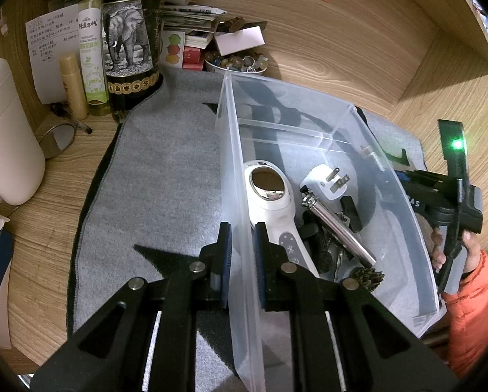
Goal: Organize rigid objects
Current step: 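Grasp the small labelled vial with gold cap using the right tool, then carry the vial into the box and release it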
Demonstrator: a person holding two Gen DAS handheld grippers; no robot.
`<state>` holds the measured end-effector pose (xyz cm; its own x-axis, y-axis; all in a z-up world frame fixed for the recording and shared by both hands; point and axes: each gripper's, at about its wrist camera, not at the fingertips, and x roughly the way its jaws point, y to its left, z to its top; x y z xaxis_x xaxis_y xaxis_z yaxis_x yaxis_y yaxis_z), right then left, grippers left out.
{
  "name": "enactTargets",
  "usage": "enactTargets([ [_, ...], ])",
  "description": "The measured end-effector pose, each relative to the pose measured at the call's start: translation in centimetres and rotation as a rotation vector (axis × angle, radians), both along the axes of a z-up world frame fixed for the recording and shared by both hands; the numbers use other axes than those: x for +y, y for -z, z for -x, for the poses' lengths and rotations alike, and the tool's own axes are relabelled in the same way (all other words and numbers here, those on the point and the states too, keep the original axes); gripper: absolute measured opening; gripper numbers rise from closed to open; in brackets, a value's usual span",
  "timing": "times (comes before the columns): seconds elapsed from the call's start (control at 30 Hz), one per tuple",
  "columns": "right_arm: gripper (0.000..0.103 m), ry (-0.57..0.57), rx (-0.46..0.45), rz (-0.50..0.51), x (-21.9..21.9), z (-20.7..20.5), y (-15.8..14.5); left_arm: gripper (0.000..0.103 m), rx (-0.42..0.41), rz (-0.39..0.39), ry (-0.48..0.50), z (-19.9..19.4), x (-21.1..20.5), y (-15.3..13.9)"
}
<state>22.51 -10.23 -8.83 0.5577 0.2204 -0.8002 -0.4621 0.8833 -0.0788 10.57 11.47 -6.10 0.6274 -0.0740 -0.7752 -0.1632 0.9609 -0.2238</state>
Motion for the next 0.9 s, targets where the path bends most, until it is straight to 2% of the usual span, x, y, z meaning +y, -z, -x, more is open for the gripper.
enactTargets([
  [0.3,0.01,-0.037,-0.095,-0.043,-0.1,2.8,-4.0,0.013,0.0,0.002,-0.002,0.0,0.0,0.0],
  [0.6,0.01,-0.142,-0.18,-0.131,2.2,6.4,-8.6,0.013,0.0,0.002,-0.002,0.1,0.0,0.0],
  [0.77,0.01,-0.226,-0.194,-0.142,4.6,8.3,-9.2,0.013,0.001,0.0,-0.001,0.1,0.0,0.0],
  [0.9,0.01,-0.293,-0.165,-0.124,6.6,9.2,-8.2,0.013,0.001,0.001,-0.001,0.1,0.1,0.0],
])
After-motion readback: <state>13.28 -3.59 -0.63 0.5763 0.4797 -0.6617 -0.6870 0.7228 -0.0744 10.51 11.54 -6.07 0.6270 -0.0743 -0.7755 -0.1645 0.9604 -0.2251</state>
